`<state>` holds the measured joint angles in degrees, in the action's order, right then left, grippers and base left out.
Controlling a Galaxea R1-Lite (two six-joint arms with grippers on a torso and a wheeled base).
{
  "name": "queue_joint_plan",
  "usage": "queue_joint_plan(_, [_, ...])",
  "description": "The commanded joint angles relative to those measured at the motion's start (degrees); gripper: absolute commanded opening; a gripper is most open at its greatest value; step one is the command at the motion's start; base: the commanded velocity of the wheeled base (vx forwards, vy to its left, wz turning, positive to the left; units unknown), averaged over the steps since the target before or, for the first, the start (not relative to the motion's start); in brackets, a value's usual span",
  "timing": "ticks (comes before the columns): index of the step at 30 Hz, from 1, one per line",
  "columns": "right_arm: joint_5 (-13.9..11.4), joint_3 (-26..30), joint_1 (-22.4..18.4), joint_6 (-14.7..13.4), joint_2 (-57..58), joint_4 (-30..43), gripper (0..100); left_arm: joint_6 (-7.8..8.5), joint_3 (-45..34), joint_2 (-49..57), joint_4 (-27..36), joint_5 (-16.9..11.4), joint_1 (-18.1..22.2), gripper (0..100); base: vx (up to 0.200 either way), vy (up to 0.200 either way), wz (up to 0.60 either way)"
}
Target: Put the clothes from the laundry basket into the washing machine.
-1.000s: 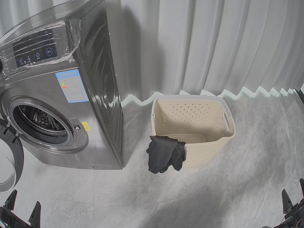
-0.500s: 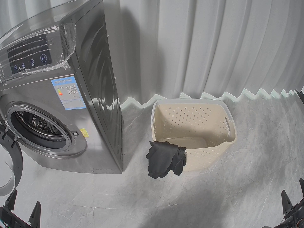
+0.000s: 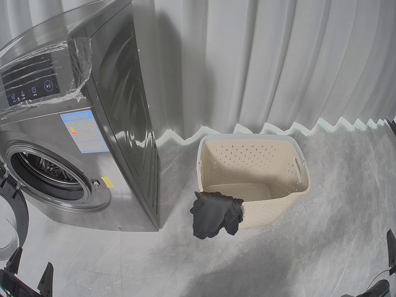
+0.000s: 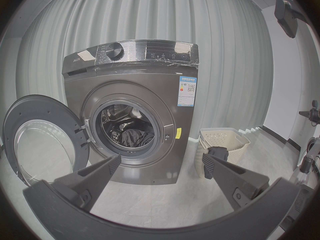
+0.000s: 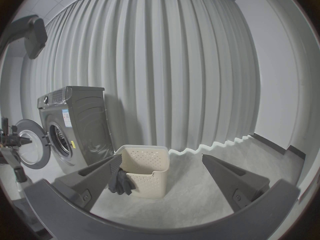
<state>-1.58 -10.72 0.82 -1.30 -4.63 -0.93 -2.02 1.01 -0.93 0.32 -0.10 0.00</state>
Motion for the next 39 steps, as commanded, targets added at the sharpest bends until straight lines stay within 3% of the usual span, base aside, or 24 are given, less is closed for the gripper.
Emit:
queue_joint_plan(1, [-8.35,-4.84,7.36,-1.95,-19.98,2.6,100,0.09,-0.92,0.93,0.03,0.01,0.0,100,0.0,0.0,0.0])
queue_joint_plan(3, [-10.81,-4.23,8.85,-1.95,-24.81,2.24,100,0.09,-0.92,0.93,-0.05,0.01,0.0,100,0.0,0.0,0.0])
queue_joint_plan(6, [-12.39,-4.67,10.78,-1.86,-33.34,1.89,100,0.18,-0.92,0.93,-0.05,0.01,0.0,100,0.0,0.0,0.0])
queue_joint_plan(13, [-12.3,-5.28,17.29,-3.35,-48.63,-7.25,100,0.09,-0.92,0.93,-0.05,0.01,0.0,100,0.0,0.0,0.0])
queue_joint_plan(18, [-12.13,-5.02,20.63,-8.01,-60.06,-16.74,100,0.18,-0.92,0.93,-0.05,0.01,0.0,100,0.0,0.0,0.0])
queue_joint_plan(26, [-12.04,-5.02,22.03,-9.51,-70.07,-22.01,100,0.18,-0.92,0.93,-0.05,0.01,0.0,100,0.0,0.0,0.0])
queue_joint_plan(30, [-11.77,-5.28,22.65,-9.77,-76.75,-28.43,100,0.18,-0.92,0.93,0.03,0.01,0.0,100,0.0,0.0,0.0])
queue_joint_plan(33, [-10.98,-5.1,23.35,-10.74,-79.48,-31.77,100,0.18,-0.92,0.93,0.03,0.01,0.0,100,0.0,0.0,0.0])
queue_joint_plan(36, [-6.06,-5.37,27.57,-14.34,-84.93,-37.75,100,0.18,-0.92,0.93,0.03,0.01,0.0,100,0.0,0.0,0.0])
queue_joint_plan(37, [-6.06,-5.37,27.57,-14.34,-84.93,-37.75,100,0.18,-0.92,0.93,0.03,0.01,0.0,100,0.0,0.0,0.0])
queue_joint_plan(39, [-2.37,-5.72,30.91,-16.71,-88.62,-41.52,100,0.18,-0.92,0.93,0.03,0.01,0.0,100,0.0,0.0,0.0])
